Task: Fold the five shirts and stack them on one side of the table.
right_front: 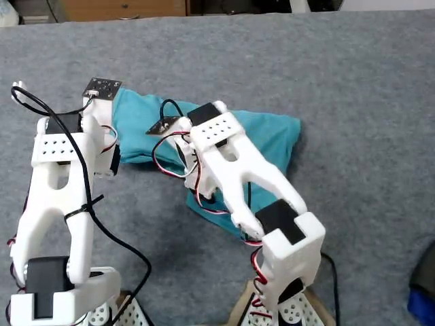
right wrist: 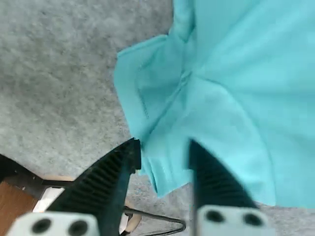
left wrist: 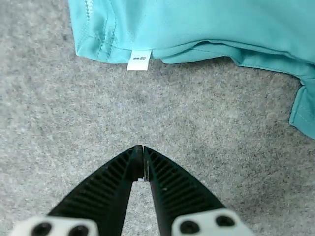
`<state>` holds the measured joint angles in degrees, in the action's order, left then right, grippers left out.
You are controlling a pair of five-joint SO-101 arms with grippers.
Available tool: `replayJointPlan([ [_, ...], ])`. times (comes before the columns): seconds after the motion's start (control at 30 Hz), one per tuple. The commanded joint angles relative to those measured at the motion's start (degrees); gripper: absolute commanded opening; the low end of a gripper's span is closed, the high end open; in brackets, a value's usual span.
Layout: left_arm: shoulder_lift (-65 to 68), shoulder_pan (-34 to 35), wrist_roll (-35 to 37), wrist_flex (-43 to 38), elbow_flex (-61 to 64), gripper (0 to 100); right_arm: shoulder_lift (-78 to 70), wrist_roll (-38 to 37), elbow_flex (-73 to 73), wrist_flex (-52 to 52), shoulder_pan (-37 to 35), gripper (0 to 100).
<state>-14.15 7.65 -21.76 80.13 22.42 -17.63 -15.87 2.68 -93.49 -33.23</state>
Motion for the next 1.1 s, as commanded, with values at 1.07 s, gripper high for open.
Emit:
replayJointPlan([
  [1.07, -2.33, 0.44, 0.35, -0.18, -0.18, 2, 3.65, -14.95, 32.22, 27.6, -4.0, 8.6],
])
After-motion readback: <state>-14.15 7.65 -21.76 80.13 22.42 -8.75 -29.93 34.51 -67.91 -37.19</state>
